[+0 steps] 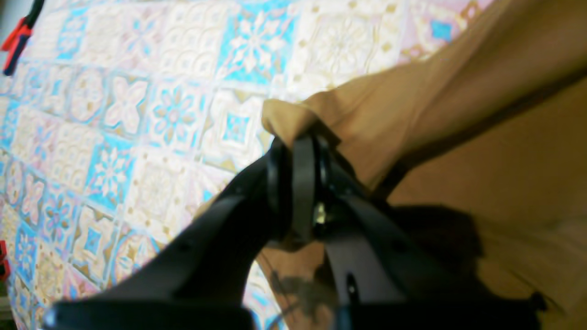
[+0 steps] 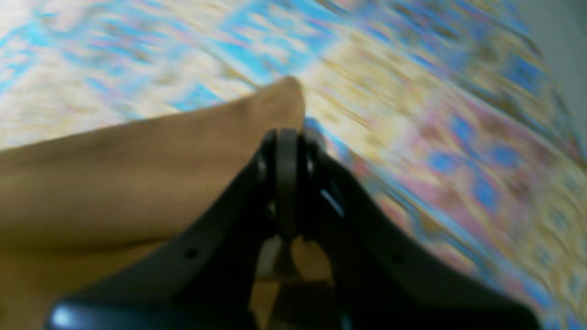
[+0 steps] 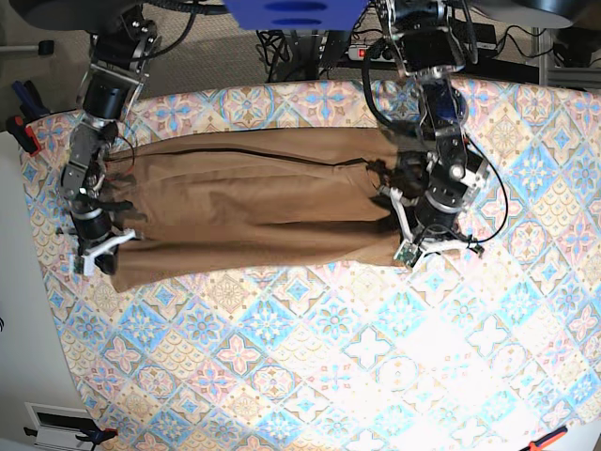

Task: Layout the t-shirt on the table in an organized manner, then fold the t-shirt properly
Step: 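Fold the hem with both grippers over toward the collar edge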

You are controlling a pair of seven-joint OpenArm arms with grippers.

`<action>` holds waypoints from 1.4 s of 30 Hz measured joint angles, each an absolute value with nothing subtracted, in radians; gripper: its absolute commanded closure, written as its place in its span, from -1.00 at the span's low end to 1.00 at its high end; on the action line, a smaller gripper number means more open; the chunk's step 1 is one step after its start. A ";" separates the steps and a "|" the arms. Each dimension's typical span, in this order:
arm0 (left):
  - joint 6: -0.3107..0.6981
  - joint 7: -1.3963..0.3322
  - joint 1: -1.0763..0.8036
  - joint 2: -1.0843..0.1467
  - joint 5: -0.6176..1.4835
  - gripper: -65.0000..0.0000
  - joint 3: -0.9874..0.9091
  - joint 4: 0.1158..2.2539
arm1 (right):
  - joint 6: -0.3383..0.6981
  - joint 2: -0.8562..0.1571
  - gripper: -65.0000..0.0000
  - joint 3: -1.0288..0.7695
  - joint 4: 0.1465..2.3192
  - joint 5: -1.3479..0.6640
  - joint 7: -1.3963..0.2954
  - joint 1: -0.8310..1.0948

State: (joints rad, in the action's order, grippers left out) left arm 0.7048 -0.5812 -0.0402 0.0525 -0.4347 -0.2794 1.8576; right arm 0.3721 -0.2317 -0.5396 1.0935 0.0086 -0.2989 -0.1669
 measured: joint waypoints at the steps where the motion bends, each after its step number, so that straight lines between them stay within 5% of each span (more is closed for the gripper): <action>1: 0.708 -0.581 -0.047 0.053 -0.435 1.00 -0.276 1.867 | 0.373 -0.226 1.00 -0.552 1.097 0.009 -0.293 -0.157; 42: 0.707 -0.580 -0.227 0.052 -0.432 1.00 -0.276 1.981 | 0.377 -0.048 1.00 -0.778 1.446 0.008 -0.296 0.077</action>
